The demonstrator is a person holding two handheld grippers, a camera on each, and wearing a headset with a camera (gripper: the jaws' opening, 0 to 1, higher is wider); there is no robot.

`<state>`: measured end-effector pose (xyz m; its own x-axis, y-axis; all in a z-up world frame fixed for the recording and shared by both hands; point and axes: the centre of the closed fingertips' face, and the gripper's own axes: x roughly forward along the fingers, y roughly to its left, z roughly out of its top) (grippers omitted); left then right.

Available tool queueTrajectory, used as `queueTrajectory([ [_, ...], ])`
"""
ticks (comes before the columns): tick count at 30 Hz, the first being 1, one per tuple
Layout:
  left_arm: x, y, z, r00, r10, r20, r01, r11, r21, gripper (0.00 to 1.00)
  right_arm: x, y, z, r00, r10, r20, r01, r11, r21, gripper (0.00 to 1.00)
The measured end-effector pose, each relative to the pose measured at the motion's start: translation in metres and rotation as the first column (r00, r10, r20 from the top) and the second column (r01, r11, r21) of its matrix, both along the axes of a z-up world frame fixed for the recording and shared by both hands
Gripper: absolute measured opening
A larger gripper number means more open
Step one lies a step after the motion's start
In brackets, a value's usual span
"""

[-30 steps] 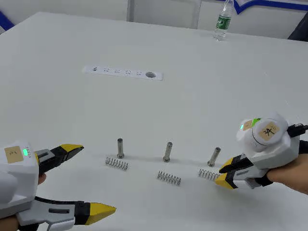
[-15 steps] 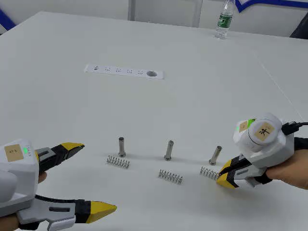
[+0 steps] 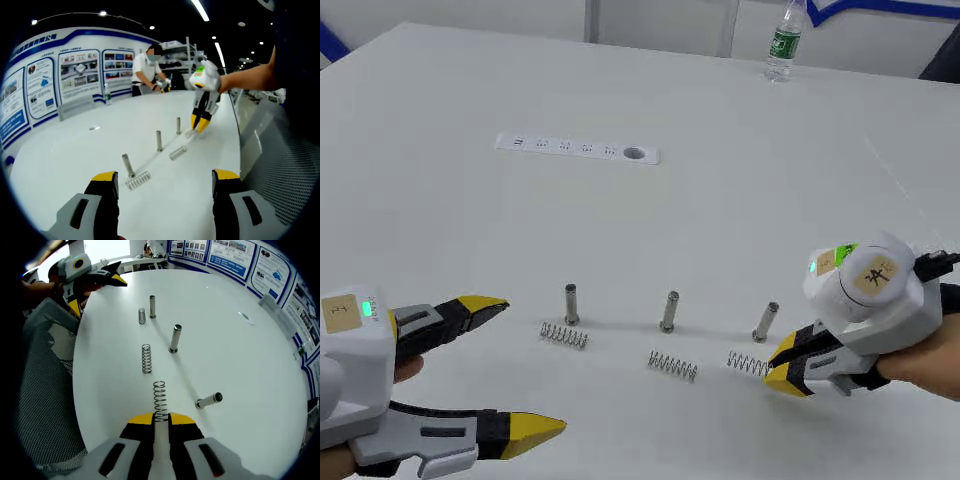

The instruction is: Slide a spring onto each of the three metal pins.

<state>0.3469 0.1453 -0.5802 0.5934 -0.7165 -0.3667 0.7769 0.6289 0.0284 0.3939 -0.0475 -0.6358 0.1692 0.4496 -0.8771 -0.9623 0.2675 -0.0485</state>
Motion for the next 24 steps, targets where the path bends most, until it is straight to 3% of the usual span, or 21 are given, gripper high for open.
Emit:
queueTrajectory([
  [9,-0.002,-0.027,0.003,0.995,-0.098,0.002,0.098,0.995,-0.004,0.7,-0.01,0.027,0.017,0.996,0.094,0.001,-0.094,0.996,0.01,0.12],
  [24,0.002,-0.07,0.003,0.969,-0.245,0.001,0.245,0.969,0.009,0.59,-0.028,0.061,0.031,0.974,0.225,0.005,-0.225,0.974,0.026,0.12],
])
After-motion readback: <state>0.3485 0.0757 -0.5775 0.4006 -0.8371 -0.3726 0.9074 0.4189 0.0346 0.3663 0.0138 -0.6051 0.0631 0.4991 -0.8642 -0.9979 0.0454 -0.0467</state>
